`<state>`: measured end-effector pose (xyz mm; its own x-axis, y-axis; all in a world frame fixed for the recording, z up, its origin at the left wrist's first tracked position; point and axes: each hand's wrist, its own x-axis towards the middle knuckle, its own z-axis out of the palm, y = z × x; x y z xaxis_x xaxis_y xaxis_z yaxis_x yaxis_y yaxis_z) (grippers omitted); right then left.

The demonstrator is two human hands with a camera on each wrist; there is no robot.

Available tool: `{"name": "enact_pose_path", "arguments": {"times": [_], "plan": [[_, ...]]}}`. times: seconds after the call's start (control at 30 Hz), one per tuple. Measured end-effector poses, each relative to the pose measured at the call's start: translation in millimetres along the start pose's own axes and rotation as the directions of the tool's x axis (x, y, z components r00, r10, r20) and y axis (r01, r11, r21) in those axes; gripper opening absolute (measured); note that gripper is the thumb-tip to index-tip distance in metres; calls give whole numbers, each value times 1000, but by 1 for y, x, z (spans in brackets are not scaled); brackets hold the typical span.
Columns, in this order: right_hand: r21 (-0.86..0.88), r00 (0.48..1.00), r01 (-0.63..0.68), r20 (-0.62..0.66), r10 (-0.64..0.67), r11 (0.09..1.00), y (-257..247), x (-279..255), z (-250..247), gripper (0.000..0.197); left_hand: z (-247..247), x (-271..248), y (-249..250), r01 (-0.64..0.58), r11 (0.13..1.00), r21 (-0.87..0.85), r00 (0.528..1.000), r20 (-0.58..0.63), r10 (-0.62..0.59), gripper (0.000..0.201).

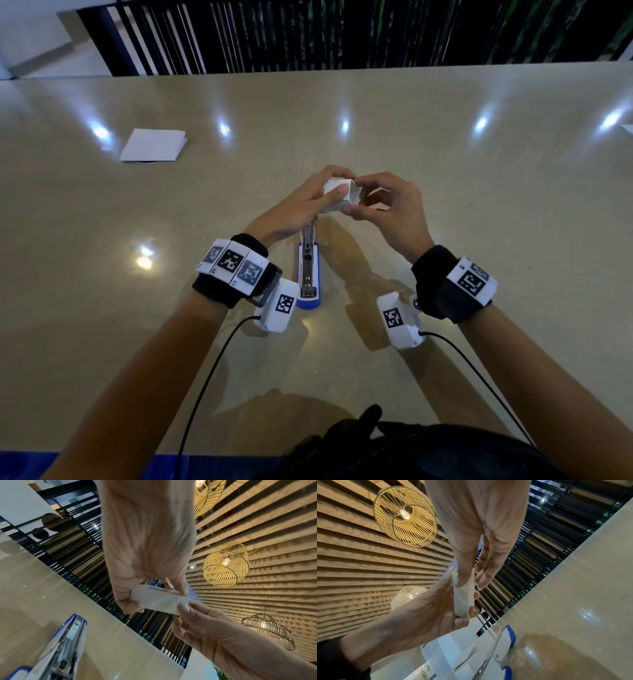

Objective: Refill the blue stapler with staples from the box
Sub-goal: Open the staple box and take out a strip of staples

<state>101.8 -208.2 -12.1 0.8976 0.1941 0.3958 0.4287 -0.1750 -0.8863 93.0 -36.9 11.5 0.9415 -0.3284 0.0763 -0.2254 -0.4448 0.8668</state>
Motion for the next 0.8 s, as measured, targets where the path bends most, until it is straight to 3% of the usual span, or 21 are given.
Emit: {"name": "enact_pose_path", "arguments": {"times": [0.2, 0.33, 0.6, 0.8], "plan": [[226, 991, -123, -32, 134, 966, 6, -2, 4, 35, -16, 11, 4, -56, 944, 325, 989, -110, 96, 32], [361, 980, -169, -40, 196, 917, 10, -3, 10, 37, -26, 18, 14, -45, 864, 501, 996, -41, 76, 36], [440, 968, -195, -58, 244, 877, 14, -2, 12, 21, -32, 24, 19, -41, 860, 509, 998, -14, 55, 33], [411, 971, -183, -69, 230, 893, 12, -4, 9, 20, -28, 23, 15, -53, 893, 447, 998, -1, 60, 32]]}}
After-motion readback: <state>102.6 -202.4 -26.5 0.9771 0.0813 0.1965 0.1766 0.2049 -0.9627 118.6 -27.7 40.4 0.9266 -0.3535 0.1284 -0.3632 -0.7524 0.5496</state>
